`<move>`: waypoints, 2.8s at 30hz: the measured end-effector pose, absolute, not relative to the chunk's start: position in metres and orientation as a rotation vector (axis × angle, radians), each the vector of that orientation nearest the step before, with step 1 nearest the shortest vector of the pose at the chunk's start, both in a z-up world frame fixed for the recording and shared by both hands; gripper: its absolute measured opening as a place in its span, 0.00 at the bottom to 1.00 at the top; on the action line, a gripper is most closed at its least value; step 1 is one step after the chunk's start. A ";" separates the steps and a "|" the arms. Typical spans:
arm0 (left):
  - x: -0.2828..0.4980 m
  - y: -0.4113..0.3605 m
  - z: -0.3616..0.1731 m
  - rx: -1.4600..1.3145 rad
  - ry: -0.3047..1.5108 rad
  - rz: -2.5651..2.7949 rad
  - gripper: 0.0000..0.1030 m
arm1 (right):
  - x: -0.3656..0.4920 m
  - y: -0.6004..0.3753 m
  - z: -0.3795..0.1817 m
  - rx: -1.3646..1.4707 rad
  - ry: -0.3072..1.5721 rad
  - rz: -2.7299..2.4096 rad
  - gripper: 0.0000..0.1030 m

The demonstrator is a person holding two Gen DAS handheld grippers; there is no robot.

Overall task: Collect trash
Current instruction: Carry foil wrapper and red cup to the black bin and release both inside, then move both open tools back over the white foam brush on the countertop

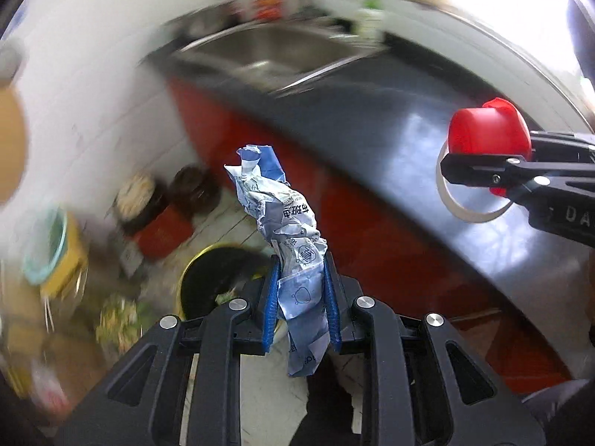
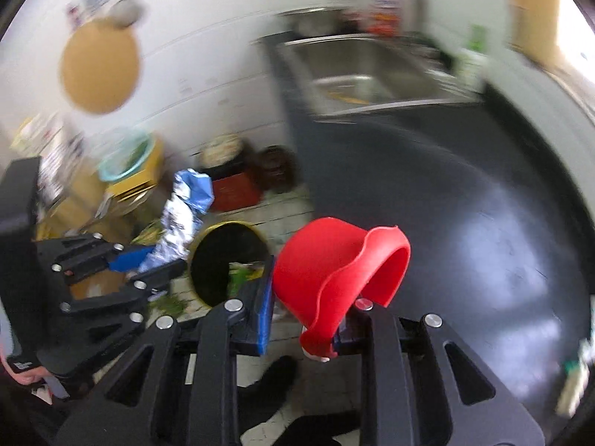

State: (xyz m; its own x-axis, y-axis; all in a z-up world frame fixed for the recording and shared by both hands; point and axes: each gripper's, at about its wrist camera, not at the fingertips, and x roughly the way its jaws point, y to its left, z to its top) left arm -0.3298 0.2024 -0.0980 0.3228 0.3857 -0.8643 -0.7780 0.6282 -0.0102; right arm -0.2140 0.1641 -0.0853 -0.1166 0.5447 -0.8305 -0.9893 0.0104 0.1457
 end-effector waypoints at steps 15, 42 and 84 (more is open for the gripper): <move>-0.444 0.278 -0.196 -0.797 0.908 0.972 0.21 | -0.342 0.313 -0.192 -0.879 1.034 1.685 0.23; -0.450 0.290 -0.230 -0.855 0.926 0.989 0.79 | -0.340 0.344 -0.231 -0.917 1.111 1.645 0.74; -0.006 -0.006 -0.037 -0.103 0.932 -0.060 0.92 | 0.011 -0.212 -0.003 -0.204 0.839 0.532 0.91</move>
